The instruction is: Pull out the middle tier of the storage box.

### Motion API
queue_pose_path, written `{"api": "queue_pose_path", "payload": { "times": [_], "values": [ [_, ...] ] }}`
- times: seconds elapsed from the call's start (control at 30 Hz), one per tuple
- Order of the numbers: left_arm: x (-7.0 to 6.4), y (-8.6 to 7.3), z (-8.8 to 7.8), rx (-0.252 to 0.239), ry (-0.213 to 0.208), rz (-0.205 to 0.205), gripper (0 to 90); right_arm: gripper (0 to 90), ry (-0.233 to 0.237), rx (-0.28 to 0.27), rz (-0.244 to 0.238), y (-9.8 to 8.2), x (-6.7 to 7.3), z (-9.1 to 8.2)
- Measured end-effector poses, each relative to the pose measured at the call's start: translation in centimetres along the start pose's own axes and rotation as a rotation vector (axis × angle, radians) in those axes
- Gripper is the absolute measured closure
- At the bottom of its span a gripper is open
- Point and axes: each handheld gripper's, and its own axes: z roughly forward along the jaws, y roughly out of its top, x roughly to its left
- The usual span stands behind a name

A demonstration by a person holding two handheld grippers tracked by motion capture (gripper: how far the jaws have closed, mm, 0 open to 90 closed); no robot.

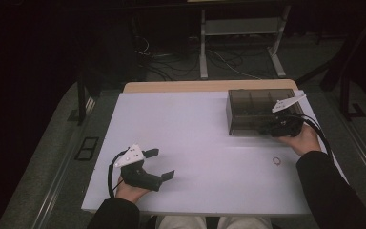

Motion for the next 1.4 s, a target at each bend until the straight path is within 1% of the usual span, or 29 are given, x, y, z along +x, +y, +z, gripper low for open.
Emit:
{"api": "queue_pose_path", "payload": {
  "times": [0.37,0.67,0.93,1.4],
  "values": [
    [0.0,0.0,0.0,0.001,0.001,-0.001,0.6,69.9,0.005,0.010,-0.010,-0.2,0.3,-0.4],
    [-0.1,0.0,0.0,-0.001,0.001,-0.001,0.7,70.3,0.019,-0.011,-0.016,-1.1,0.9,-0.4],
    [-0.1,0.0,0.0,-0.004,0.003,-0.003,0.6,70.6,0.024,0.004,-0.022,-1.3,1.2,-0.6],
    [-0.1,0.0,-0.1,-0.007,0.006,-0.001,0.6,70.8,0.040,0.002,-0.024,-2.1,1.8,-1.1]
  ]
}}
